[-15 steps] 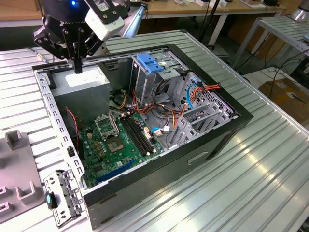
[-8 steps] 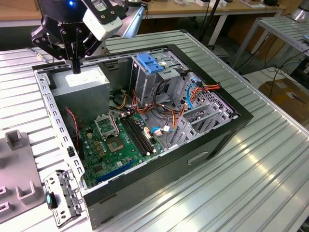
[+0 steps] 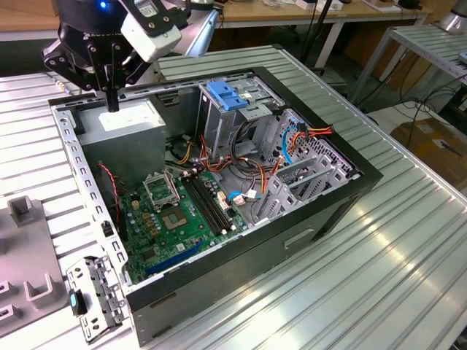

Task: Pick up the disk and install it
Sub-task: 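Reach for the disk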

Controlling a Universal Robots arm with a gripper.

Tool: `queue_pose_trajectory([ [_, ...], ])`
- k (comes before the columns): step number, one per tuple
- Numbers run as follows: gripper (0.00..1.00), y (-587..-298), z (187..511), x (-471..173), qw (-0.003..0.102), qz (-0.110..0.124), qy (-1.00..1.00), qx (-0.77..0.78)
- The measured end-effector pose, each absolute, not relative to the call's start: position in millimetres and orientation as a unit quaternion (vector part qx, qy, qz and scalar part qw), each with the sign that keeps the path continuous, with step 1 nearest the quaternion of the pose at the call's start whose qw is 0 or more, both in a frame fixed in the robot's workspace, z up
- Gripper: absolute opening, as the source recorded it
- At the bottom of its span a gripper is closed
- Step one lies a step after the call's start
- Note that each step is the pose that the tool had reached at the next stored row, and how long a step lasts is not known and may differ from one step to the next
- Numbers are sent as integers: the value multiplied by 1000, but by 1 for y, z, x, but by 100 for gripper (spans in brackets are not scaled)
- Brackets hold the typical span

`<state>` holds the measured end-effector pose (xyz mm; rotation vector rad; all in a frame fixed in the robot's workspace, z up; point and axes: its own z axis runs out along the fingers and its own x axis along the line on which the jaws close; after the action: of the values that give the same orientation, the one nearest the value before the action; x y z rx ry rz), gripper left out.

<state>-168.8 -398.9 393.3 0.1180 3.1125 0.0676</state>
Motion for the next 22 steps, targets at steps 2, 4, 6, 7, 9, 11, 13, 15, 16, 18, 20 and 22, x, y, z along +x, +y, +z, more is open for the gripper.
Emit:
queue_pose_trajectory([
  [2, 11, -399, 393, -170, 13, 22, 999, 38],
  [4, 11, -399, 393, -171, 13, 22, 999, 38],
  [6, 11, -399, 393, -172, 13, 22, 999, 38],
  [7, 11, -399, 393, -173, 13, 22, 999, 38],
  [9, 11, -399, 393, -174, 13, 22, 999, 38],
  [11, 11, -399, 393, -175, 13, 22, 999, 38],
  [13, 11, -399, 393, -176, 13, 22, 999, 38],
  [15, 11, -399, 393, -177, 13, 22, 999, 38],
  [16, 11, -399, 393, -178, 13, 22, 999, 38],
  [18, 11, -399, 393, -179, 13, 22, 999, 38],
  [20, 11, -399, 393, -180, 13, 22, 999, 38],
  [22, 11, -399, 393, -181, 13, 22, 999, 38],
])
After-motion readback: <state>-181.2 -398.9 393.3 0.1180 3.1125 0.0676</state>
